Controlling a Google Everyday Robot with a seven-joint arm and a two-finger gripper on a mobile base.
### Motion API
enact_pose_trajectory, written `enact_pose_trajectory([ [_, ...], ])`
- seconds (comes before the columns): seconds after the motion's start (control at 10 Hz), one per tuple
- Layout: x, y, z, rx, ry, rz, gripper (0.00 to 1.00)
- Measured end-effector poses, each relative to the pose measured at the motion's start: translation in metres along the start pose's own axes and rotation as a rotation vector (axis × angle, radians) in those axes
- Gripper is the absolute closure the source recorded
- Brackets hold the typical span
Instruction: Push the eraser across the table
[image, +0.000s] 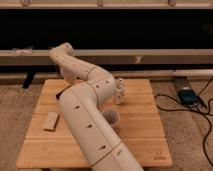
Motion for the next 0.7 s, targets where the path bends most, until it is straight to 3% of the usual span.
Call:
enact_pose_trajectory([
  [0.2, -0.005, -0.001, 0.006, 0.017, -0.038, 0.023, 0.94],
  [0.7, -0.014, 0.000, 0.029, 0.028, -0.040, 0.034, 0.94],
])
